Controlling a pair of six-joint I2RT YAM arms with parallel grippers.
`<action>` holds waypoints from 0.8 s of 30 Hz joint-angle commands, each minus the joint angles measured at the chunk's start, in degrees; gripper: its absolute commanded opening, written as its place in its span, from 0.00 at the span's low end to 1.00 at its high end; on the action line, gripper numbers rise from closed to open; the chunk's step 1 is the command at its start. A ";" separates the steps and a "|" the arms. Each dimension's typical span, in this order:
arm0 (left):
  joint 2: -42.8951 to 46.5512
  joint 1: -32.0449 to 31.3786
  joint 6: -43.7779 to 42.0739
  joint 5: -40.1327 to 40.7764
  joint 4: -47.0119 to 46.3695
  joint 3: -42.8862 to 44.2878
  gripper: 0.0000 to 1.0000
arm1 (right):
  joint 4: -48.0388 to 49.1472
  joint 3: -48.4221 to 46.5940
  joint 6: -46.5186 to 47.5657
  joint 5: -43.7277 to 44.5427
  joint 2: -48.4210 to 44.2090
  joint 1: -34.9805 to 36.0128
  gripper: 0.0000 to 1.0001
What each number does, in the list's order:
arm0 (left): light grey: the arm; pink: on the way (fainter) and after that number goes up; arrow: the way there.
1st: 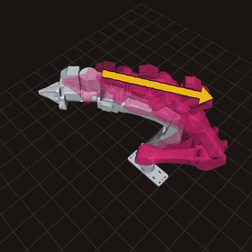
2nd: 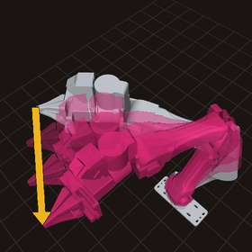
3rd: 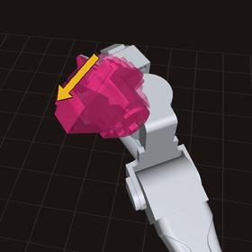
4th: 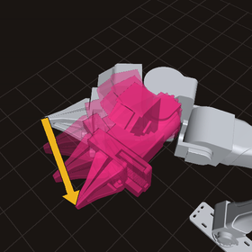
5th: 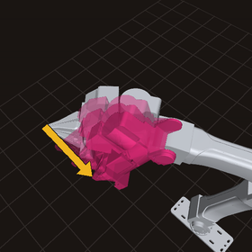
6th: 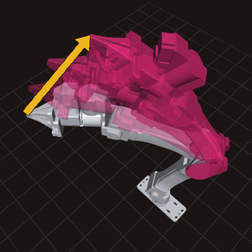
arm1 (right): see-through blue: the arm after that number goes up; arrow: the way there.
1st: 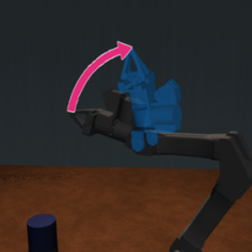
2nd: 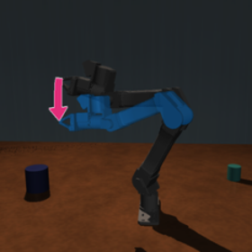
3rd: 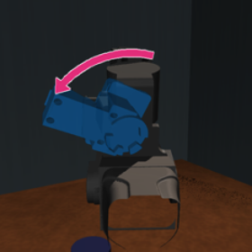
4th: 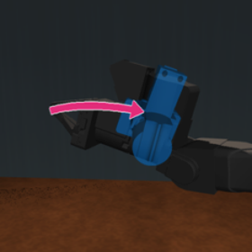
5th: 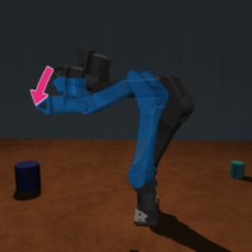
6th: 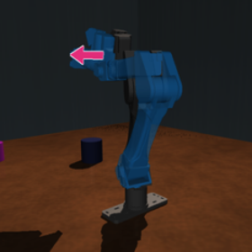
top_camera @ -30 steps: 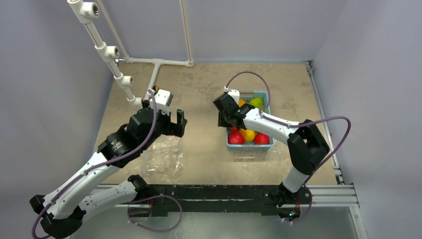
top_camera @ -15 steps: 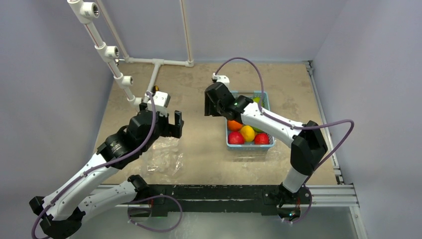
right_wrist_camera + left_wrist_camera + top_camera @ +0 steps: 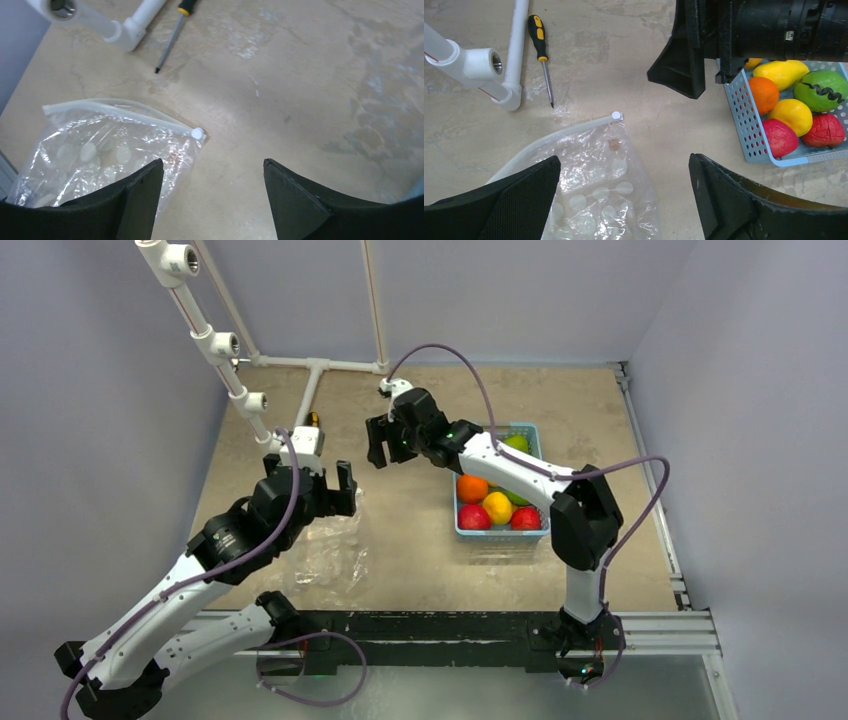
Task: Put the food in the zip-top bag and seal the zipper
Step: Pick up the zipper food storage bag at the center of the board.
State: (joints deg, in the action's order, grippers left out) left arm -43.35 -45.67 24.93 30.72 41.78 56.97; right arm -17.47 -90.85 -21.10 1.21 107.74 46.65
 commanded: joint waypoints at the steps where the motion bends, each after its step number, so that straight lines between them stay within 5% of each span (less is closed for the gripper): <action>1: 0.29 -0.02 2.84 1.53 0.32 0.69 0.99 | 5.51 -5.82 7.58 -11.78 2.99 0.19 0.77; 24: -0.97 0.01 3.95 -2.81 -1.35 3.40 0.99 | 2.36 -30.08 20.82 -43.72 29.37 1.05 0.84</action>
State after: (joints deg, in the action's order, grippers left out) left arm -44.10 -45.67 28.42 29.17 42.48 57.45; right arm -14.96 -116.51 -3.20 -35.77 135.83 47.00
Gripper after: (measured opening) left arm 0.993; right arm 0.838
